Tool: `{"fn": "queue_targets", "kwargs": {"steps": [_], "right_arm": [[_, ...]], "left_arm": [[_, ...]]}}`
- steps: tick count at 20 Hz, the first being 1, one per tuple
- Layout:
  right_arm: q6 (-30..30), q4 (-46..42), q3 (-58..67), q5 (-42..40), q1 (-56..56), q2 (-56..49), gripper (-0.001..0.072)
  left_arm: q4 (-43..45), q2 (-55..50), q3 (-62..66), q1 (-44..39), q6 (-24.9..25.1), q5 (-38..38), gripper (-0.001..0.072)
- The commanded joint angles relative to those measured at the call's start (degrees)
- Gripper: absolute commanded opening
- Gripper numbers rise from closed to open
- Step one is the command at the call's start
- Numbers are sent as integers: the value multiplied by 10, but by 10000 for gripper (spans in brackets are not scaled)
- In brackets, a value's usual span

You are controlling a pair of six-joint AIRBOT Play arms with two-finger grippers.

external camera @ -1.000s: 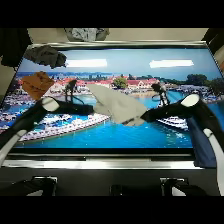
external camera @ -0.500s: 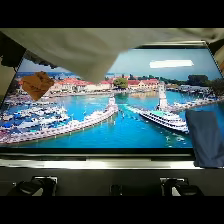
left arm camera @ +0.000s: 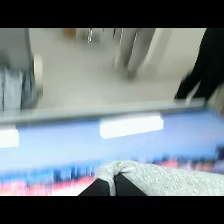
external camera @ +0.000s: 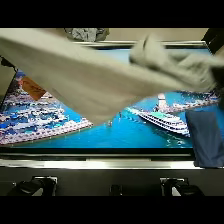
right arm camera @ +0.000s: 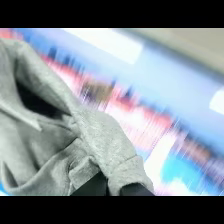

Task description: Fold the shirts.

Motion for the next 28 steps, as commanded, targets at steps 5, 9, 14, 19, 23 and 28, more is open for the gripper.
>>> {"fn": "queue_targets", "kwargs": {"steps": [5, 9, 14, 19, 23, 28], "right_arm": [[-10, 66, -367, -102, 1, -136, 62], [-10, 136, -336, -314, 0, -346, 63], [-129, 400, -275, -387, -7, -459, 699], [-103, 231, -112, -187, -150, -420, 702], [-102, 126, -157, -71, -208, -424, 701], [-123, 169, -204, -82, -195, -424, 701]], "left_arm": [[-2, -116, -307, 1, -2, 136, 30], [-16, -318, -228, 14, 4, 188, 31], [-170, -449, -111, 32, 4, 117, 681], [-93, -388, -63, 89, 43, -128, 703], [-130, -282, -313, 60, 39, -121, 708], [-272, -242, -542, -54, 36, 113, 708]]}}
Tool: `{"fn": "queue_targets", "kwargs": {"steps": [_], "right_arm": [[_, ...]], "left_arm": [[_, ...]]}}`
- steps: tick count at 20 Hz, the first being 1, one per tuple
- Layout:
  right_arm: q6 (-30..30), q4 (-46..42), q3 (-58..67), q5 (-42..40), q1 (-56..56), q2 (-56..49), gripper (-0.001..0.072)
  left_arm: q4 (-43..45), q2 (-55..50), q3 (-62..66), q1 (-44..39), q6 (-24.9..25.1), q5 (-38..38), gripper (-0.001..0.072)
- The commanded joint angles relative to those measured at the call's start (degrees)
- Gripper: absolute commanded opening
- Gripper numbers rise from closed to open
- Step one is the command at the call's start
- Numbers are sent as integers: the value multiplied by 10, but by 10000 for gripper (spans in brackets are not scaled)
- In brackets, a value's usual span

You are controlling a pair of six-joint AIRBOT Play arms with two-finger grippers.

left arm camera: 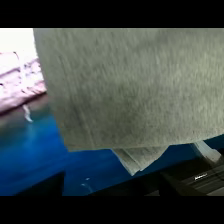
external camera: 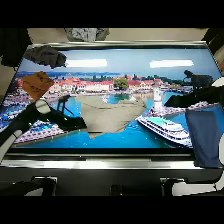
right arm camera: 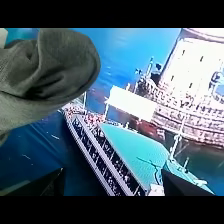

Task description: Fold the shirts.

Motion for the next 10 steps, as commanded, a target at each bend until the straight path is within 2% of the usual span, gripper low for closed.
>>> {"fn": "queue_targets", "kwargs": {"steps": [1, 5, 6, 9, 10], "right_arm": [[-15, 0, -15, 21, 6, 0, 701], [-21, 2, -15, 23, 18, 0, 702], [-23, -2, -15, 26, 20, 0, 705], [-43, -2, -30, 22, 50, 0, 710], [-60, 0, -38, 5, 72, -1, 710]], "left_arm": [[-76, 15, -114, -79, -8, 159, 707], [-76, -23, -113, -129, -28, 236, 702], [-75, -27, -113, -131, -33, 254, 681], [-76, -26, -113, -126, -44, 288, 337], [-75, -26, -113, -126, -41, 282, 94]]}}
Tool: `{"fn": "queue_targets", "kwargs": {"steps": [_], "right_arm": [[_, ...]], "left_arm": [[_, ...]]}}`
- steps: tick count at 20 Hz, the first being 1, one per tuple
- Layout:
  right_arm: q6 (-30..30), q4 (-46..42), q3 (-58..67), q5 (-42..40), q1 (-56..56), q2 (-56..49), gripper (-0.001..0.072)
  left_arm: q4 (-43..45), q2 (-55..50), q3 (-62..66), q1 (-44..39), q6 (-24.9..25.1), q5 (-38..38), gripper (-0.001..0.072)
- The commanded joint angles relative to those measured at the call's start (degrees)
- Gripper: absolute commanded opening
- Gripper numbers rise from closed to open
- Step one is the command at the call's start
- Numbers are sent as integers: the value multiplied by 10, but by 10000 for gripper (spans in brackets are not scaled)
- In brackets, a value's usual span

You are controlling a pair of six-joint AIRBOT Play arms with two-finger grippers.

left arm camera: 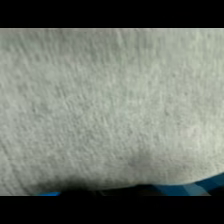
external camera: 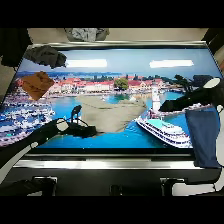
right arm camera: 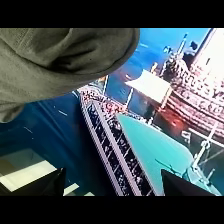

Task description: Fold the shirts.

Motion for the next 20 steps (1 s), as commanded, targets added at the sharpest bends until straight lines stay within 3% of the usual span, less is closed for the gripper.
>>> {"fn": "queue_targets", "kwargs": {"steps": [1, 5, 9, 10, 11, 12, 15, 20], "right_arm": [[-48, 8, -15, -34, 54, -7, 711], [-126, 50, -15, -120, 125, -33, 710], [-141, 40, -15, -199, 175, -80, 703], [-138, 42, -15, -212, 183, -87, 641], [-138, 41, -15, -204, 188, -90, 273], [-133, 42, -14, -186, 188, -87, 65], [-160, 38, 7, -144, 188, -45, 60], [-168, 33, 20, -200, 186, 89, 56]], "left_arm": [[-8, -2, -3, -6, 5, 25, 33], [3, 9, 4, -6, 32, -14, 32], [5, 32, 5, -2, 32, -11, 32], [5, 37, 5, 1, 32, -11, 31], [5, 42, 6, 5, 32, -11, 32], [9, 48, 10, 10, 32, -11, 32], [48, 70, 51, 31, 54, -16, 31], [129, 107, 166, 56, 67, -104, 31]]}}
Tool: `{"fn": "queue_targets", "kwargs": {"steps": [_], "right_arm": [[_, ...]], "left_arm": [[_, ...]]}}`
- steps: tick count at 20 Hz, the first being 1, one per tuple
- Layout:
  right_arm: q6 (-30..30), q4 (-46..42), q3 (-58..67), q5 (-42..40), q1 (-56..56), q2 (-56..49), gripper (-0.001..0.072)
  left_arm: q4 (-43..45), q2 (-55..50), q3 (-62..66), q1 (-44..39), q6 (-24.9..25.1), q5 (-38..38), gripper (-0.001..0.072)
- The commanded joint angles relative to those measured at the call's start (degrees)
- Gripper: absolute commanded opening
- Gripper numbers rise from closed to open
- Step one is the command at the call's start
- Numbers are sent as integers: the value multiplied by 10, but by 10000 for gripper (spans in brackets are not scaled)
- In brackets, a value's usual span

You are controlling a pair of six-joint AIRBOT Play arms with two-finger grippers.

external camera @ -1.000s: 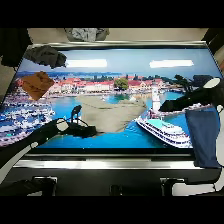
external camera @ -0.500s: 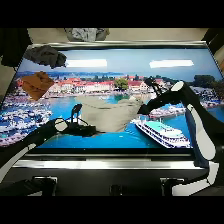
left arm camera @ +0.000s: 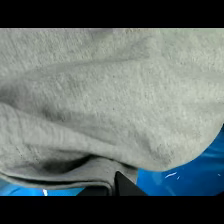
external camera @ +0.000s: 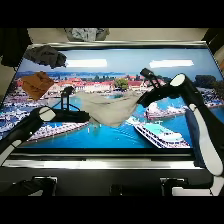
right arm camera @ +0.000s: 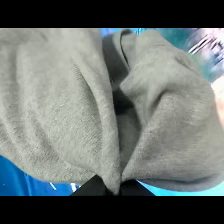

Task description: Fold the shirts.

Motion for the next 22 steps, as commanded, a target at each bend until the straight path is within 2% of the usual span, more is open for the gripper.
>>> {"fn": "queue_targets", "kwargs": {"steps": [1, 4, 7, 8, 9, 10, 12, 14, 16, 19, 20, 22], "right_arm": [[1, -10, 25, -36, -5, 104, 56], [21, -39, 110, -81, -24, 224, 57], [23, -62, 222, -100, -27, 349, 58], [28, -66, 243, -103, -27, 387, 58], [60, -77, 253, -99, -27, 419, 58], [106, -84, 254, -87, -27, 449, 59], [179, -120, 254, -38, -27, 483, 60], [210, -157, 254, 17, -27, 492, 60], [240, -183, 253, 124, -27, 475, 60], [250, -177, 221, 362, -27, 403, 60], [250, -177, 183, 405, -27, 381, 60], [232, -176, 76, 364, -27, 362, 60]], "left_arm": [[82, 42, 101, 11, 12, -59, 31], [144, 106, 292, 25, 11, -56, 31], [163, 159, 504, 54, 5, -56, 31], [164, 175, 544, 59, 5, -56, 31], [169, 193, 565, 61, 5, -57, 31], [170, 216, 568, 61, 1, -58, 31], [215, 244, 568, 61, -46, -95, 31], [253, 254, 560, 61, -66, -161, 31], [256, 253, 527, 61, -66, -227, 31], [254, 253, 391, 59, -66, -268, 31], [254, 253, 332, 59, -66, -265, 31], [252, 252, 192, 59, -66, -215, 31]]}}
